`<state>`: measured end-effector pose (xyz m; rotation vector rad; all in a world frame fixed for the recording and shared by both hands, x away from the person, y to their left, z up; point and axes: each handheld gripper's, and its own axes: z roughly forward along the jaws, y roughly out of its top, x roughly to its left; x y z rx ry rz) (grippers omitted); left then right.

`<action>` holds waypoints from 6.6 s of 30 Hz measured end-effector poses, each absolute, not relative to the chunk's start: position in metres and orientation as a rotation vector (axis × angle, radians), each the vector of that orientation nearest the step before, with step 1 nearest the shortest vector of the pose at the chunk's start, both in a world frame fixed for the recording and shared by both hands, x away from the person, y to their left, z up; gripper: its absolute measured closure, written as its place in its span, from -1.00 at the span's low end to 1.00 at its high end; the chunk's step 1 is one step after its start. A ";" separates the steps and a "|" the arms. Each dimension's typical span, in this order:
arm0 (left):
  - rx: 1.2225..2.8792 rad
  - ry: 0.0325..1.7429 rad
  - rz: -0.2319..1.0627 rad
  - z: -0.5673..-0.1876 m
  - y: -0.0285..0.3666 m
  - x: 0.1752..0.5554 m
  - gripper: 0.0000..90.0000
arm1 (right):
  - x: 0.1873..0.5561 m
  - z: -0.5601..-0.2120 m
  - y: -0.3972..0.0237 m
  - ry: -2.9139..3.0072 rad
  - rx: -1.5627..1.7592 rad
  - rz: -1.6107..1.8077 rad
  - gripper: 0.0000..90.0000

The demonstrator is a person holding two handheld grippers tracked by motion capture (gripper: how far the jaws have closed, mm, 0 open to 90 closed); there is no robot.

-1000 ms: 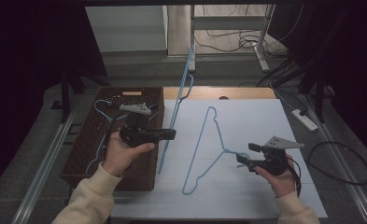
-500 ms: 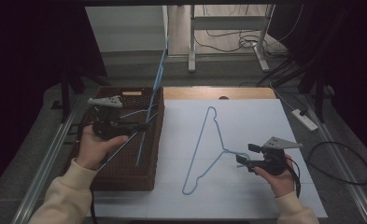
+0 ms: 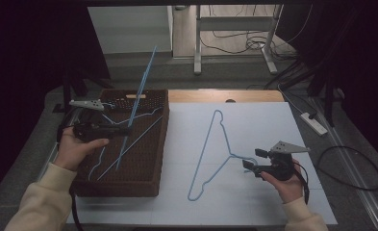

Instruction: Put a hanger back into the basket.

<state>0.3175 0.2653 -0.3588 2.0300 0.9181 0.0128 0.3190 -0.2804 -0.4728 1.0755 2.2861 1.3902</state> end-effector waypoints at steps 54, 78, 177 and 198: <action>2.236 1.102 -0.134 -0.448 0.307 0.341 0.93 | 0.321 -0.479 -0.276 2.322 1.085 1.351 -0.45; 2.085 1.441 0.379 -0.429 0.312 0.337 0.02 | 0.322 -0.480 -0.278 2.326 1.086 1.346 -0.45; 1.952 0.913 0.345 -0.437 0.196 0.241 -0.24 | 0.320 -0.472 -0.293 2.271 1.100 1.311 -0.42; 1.960 0.917 0.342 -0.437 0.195 0.239 -0.24 | 0.331 -0.477 -0.295 2.282 1.184 1.055 -0.38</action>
